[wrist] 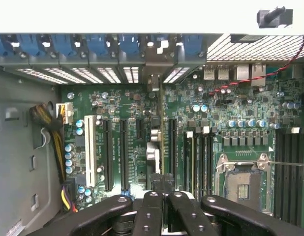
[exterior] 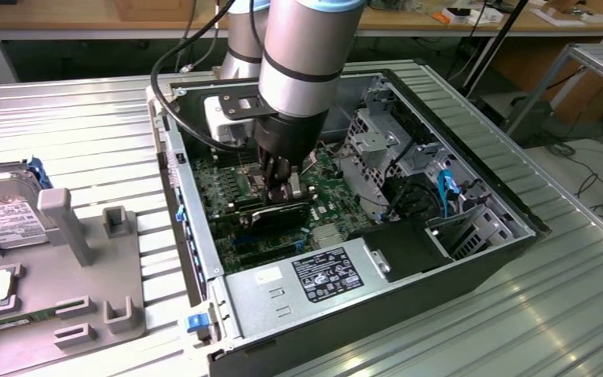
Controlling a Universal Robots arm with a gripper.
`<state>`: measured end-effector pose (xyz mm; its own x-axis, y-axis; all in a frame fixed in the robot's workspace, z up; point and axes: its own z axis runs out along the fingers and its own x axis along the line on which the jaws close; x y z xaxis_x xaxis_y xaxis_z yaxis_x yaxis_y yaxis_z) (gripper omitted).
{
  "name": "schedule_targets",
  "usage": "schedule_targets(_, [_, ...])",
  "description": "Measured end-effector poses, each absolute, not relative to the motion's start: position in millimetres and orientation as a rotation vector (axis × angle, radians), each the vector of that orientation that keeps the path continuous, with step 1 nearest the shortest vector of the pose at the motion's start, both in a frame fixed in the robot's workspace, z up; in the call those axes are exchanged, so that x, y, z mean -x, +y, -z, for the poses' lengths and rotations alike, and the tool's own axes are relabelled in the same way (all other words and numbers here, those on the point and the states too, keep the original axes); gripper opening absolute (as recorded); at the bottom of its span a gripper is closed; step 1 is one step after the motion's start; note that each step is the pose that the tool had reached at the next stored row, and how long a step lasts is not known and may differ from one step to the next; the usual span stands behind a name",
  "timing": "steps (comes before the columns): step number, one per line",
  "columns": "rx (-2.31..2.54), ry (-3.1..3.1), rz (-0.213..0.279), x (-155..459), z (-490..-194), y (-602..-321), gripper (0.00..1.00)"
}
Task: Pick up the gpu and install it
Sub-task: 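Press down on the gpu until it lock into place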
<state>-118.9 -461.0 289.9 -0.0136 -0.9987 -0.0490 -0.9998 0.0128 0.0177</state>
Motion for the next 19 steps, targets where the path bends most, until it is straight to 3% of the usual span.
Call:
schedule_targets(14, [2.179,2.221,-0.101,160,-303,-460,0.11])
schedule_targets(19, [2.183,2.238,-0.147,172,-304,-460,0.11])
